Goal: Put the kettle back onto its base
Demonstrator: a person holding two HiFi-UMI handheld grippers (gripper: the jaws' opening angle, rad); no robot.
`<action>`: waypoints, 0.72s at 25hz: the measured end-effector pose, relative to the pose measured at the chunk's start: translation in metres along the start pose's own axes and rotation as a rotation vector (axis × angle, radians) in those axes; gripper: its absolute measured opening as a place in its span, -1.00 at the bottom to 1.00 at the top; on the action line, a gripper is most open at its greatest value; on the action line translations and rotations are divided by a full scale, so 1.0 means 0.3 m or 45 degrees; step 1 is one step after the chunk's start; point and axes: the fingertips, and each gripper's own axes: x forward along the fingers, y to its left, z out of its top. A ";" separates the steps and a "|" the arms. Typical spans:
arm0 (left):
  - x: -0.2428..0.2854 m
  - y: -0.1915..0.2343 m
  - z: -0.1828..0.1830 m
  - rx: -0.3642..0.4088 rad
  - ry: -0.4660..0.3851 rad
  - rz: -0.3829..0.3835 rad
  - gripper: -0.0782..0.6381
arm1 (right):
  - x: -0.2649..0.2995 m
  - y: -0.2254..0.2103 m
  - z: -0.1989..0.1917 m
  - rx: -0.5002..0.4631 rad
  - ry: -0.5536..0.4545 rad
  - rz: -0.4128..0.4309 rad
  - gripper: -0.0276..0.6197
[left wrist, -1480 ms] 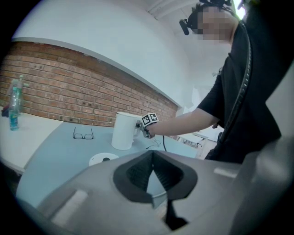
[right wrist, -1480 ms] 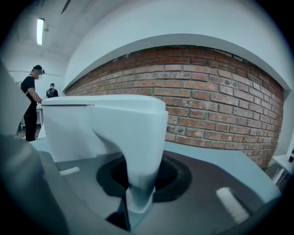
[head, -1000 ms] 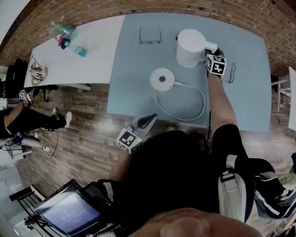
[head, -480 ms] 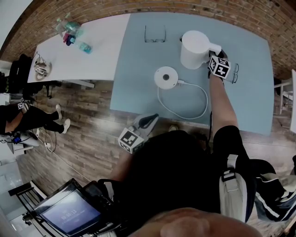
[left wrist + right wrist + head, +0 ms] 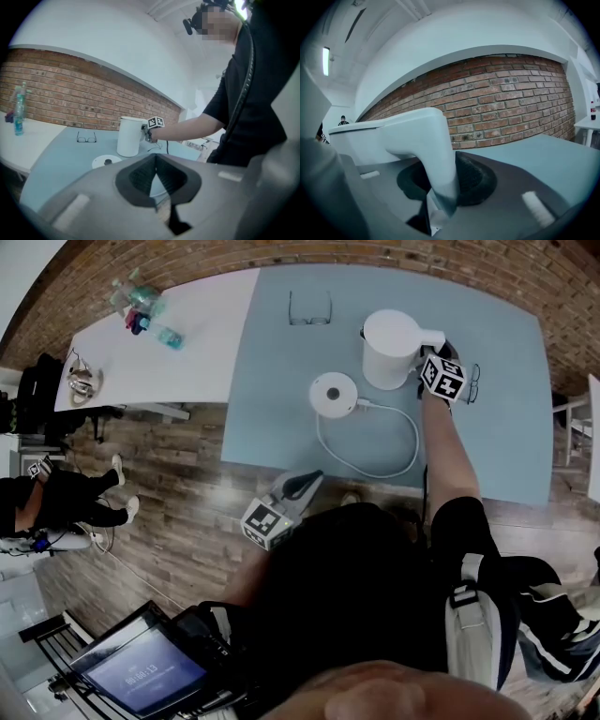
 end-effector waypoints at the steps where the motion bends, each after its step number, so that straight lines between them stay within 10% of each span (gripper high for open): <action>1: 0.000 0.002 -0.003 0.003 -0.006 -0.001 -0.78 | -0.004 0.001 0.006 0.007 -0.006 0.003 -0.61; 18: 0.038 -0.047 0.000 0.023 -0.050 -0.108 -0.78 | -0.129 0.073 0.148 -0.043 -0.083 0.092 -0.60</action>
